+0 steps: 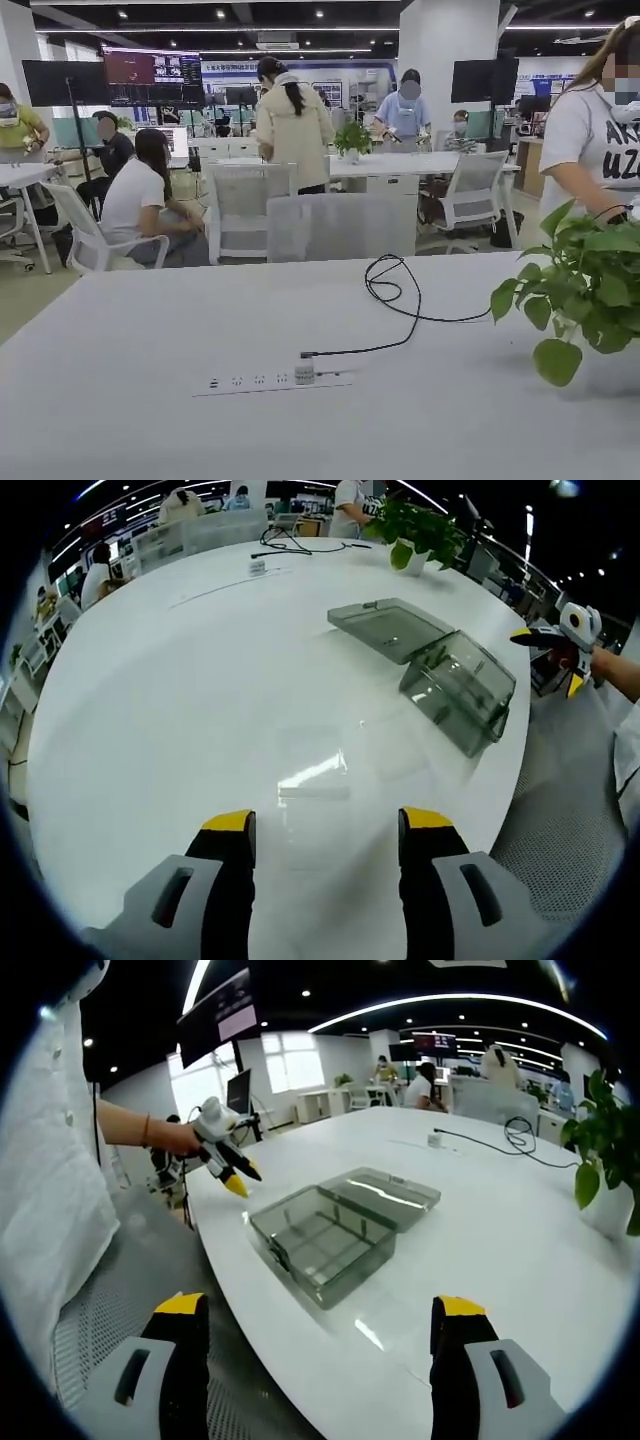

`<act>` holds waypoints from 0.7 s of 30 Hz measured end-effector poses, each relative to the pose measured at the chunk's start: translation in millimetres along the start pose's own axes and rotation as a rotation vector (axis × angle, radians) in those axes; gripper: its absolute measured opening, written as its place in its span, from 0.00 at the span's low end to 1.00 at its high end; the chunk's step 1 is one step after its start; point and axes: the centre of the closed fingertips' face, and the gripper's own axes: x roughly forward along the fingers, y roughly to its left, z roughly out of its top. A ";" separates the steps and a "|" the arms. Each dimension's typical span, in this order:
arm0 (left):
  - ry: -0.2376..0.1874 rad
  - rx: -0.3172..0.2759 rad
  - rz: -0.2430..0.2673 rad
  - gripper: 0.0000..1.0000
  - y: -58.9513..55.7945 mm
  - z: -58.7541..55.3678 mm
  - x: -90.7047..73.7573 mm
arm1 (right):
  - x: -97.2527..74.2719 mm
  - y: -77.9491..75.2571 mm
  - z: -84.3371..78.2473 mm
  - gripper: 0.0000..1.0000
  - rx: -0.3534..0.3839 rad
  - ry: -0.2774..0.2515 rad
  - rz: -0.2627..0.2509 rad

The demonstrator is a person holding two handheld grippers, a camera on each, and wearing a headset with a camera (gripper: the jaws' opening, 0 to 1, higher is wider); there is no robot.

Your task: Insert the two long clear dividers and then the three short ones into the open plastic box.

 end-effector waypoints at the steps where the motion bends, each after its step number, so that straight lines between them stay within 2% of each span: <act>1: 0.009 -0.002 0.003 0.56 0.5 -1.1 0.7 | 0.1 0.1 0.0 0.92 0.001 -0.001 0.000; 8: 0.095 0.030 0.031 0.48 0.9 -8.5 6.1 | 1.0 0.9 -0.2 0.92 0.002 -0.003 0.001; 12: 0.129 0.024 0.039 0.46 -0.3 -11.3 9.6 | 0.9 0.8 0.6 0.92 0.003 -0.005 0.001; 16: 0.150 0.063 0.068 0.42 2.1 -11.0 9.1 | 0.6 0.5 1.2 0.92 0.004 -0.011 -0.002; 21: 0.170 0.075 0.105 0.38 6.1 -11.6 9.4 | 1.0 0.0 1.2 0.92 0.008 -0.016 -0.004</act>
